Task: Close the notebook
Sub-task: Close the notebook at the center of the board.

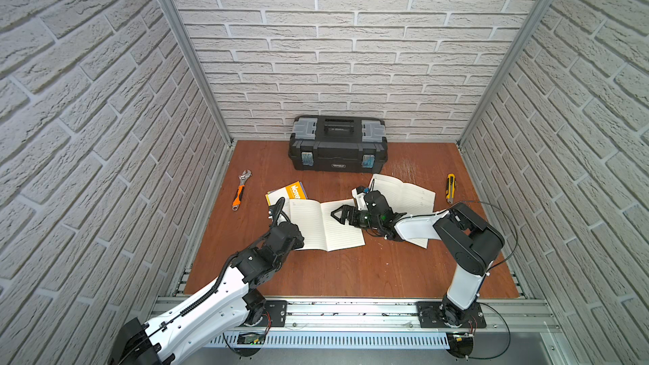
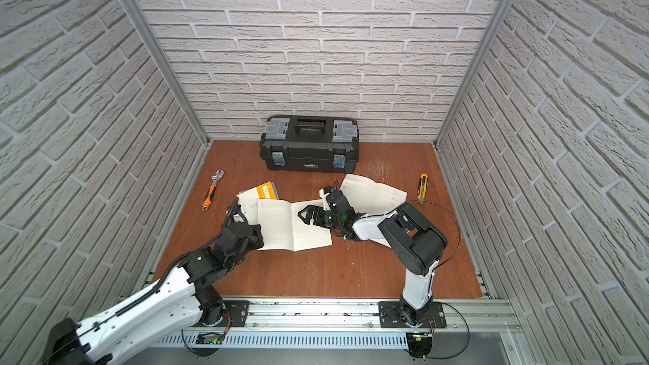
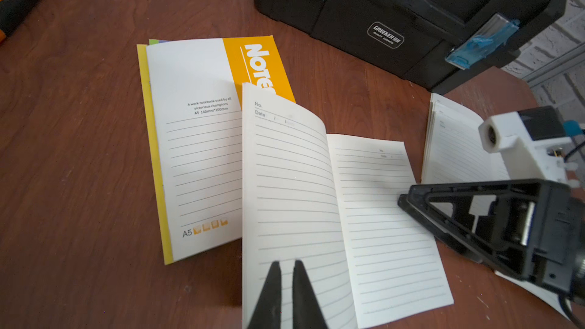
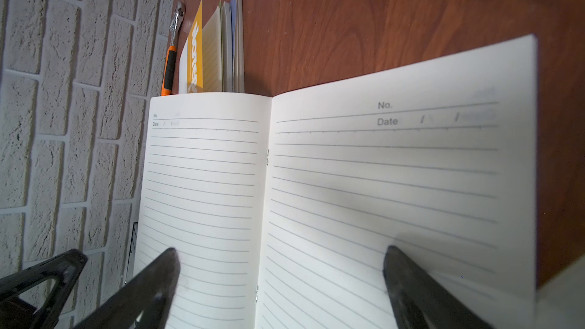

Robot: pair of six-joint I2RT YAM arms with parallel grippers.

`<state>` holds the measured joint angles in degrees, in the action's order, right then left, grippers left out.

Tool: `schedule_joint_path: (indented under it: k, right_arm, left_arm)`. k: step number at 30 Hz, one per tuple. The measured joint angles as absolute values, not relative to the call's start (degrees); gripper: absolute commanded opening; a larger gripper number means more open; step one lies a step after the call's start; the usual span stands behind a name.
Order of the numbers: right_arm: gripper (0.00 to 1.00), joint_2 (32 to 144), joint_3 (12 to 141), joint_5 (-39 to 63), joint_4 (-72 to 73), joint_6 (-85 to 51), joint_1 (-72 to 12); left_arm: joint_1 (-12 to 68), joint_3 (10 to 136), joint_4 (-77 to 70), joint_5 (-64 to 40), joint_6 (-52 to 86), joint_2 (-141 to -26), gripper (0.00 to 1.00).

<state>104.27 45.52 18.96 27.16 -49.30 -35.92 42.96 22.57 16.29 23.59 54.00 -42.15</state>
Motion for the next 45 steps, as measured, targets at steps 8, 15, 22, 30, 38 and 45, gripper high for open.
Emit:
schedule_joint_path:
  k: [8,15,22,30,38,45]
  right_arm:
    - [1.00,104.3,45.5,19.0,27.2,-49.3,-35.9]
    - [1.00,104.5,45.5,19.2,27.7,-49.3,-35.9]
    - [1.00,104.5,45.5,19.2,27.7,-49.3,-35.9]
    - [1.00,104.5,45.5,19.2,27.7,-49.3,-35.9]
    - [1.00,104.5,45.5,19.2,27.7,-49.3,-35.9]
    - [1.00,104.6,44.8,20.3,29.5,-49.5,-35.9]
  left_arm:
    - [42.7,26.5,22.7,24.4,56.3,-42.5,0.49]
    - [36.5,22.9,21.0,18.3,60.6,-36.5,0.51]
    - [31.2,18.8,17.3,9.7,63.9,-36.4,0.51]
    - [28.5,15.0,8.6,2.4,66.1,-40.0,0.47]
    - [28.2,15.2,4.3,-1.0,65.5,-42.9,0.05]
    - [28.3,17.8,4.6,-1.4,63.3,-43.9,0.00]
